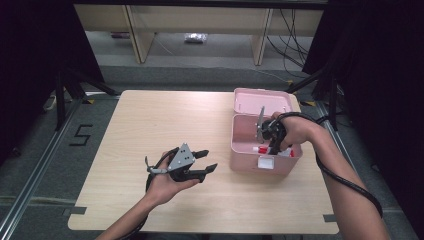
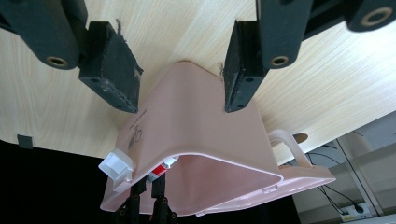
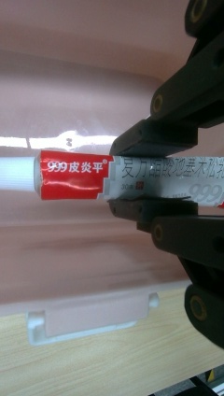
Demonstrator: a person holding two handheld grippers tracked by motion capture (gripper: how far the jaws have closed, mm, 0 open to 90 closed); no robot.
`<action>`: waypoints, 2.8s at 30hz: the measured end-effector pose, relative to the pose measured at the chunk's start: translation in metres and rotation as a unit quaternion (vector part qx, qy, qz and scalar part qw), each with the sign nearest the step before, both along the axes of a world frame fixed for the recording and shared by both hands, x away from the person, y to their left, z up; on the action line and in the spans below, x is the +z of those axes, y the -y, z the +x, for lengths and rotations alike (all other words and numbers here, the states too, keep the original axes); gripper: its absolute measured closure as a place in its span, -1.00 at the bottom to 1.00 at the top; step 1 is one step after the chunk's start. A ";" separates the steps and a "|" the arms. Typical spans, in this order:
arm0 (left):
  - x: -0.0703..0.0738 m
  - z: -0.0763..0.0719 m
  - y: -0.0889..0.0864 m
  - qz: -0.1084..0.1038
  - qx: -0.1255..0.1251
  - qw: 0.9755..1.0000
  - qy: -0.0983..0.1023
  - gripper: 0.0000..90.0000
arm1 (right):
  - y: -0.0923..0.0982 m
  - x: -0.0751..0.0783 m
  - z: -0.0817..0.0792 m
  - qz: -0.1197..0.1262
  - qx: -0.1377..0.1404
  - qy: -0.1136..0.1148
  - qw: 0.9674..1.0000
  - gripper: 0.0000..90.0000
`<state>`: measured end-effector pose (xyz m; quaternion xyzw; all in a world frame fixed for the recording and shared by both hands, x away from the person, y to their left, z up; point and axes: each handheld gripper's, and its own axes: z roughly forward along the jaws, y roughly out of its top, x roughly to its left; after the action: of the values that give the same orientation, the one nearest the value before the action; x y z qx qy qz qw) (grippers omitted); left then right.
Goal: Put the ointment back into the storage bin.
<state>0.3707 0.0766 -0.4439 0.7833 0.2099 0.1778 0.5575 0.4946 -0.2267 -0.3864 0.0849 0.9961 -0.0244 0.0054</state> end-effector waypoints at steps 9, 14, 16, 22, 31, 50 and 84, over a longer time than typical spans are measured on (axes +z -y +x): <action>-0.001 0.000 0.000 -0.001 0.000 1.000 -0.001 0.01 | 0.000 -0.004 0.005 0.013 0.024 0.000 1.000 0.60; -0.001 0.000 0.001 -0.001 0.000 1.000 -0.001 0.00 | 0.000 -0.005 0.002 -0.002 -0.001 0.000 1.000 0.60; 0.000 0.000 0.000 0.001 -0.002 1.000 0.002 0.00 | -0.001 -0.007 0.004 0.013 0.009 -0.005 1.000 0.60; 0.000 0.000 0.000 0.000 0.000 1.000 0.000 0.00 | -0.003 -0.009 0.000 -0.001 -0.028 -0.013 1.000 0.60; 0.000 0.001 0.001 -0.004 -0.004 1.000 0.001 0.00 | -0.003 -0.011 0.005 0.000 -0.017 -0.013 1.000 0.60; 0.001 0.000 0.000 0.003 -0.001 1.000 0.000 0.00 | -0.002 -0.021 0.012 0.014 0.006 -0.019 1.000 0.60; 0.000 0.001 0.003 0.003 -0.006 1.000 -0.001 0.00 | 0.009 -0.020 0.013 0.008 -0.038 -0.012 0.999 0.55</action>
<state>0.3716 0.0734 -0.4439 0.7861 0.2050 0.1743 0.5565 0.5074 -0.2352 -0.4060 0.1224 0.9923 -0.0175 -0.0078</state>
